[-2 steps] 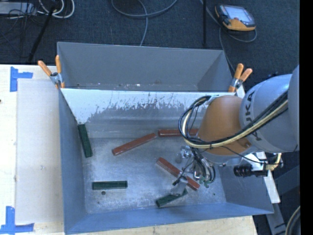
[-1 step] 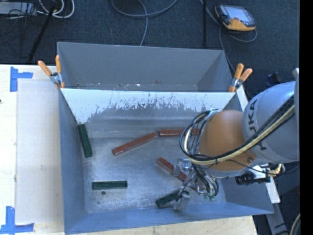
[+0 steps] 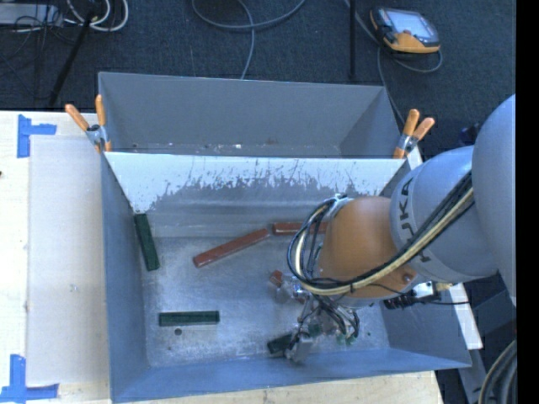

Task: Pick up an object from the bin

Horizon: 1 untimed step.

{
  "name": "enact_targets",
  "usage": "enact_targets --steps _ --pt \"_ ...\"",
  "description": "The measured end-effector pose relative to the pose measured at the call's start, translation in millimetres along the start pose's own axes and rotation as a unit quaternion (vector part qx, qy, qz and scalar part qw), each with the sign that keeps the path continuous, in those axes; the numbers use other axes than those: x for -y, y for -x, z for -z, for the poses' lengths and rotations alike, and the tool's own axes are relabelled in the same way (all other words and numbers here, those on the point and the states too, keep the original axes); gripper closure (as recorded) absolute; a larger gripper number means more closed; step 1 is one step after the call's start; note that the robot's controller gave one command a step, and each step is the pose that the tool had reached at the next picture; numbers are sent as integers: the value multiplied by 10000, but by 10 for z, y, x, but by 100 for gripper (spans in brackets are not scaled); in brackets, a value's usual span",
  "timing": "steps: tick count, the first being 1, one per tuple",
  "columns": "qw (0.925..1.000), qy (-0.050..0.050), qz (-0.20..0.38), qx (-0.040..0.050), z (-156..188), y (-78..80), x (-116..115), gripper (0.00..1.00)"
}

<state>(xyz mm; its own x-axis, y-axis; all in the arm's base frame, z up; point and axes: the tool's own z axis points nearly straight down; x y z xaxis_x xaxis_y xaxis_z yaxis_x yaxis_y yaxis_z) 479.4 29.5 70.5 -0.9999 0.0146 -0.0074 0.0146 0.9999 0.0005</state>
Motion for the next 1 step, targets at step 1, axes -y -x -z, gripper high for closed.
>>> enact_targets --steps 1 --pt "10000 -1 -15 -10 3 15 3 0"
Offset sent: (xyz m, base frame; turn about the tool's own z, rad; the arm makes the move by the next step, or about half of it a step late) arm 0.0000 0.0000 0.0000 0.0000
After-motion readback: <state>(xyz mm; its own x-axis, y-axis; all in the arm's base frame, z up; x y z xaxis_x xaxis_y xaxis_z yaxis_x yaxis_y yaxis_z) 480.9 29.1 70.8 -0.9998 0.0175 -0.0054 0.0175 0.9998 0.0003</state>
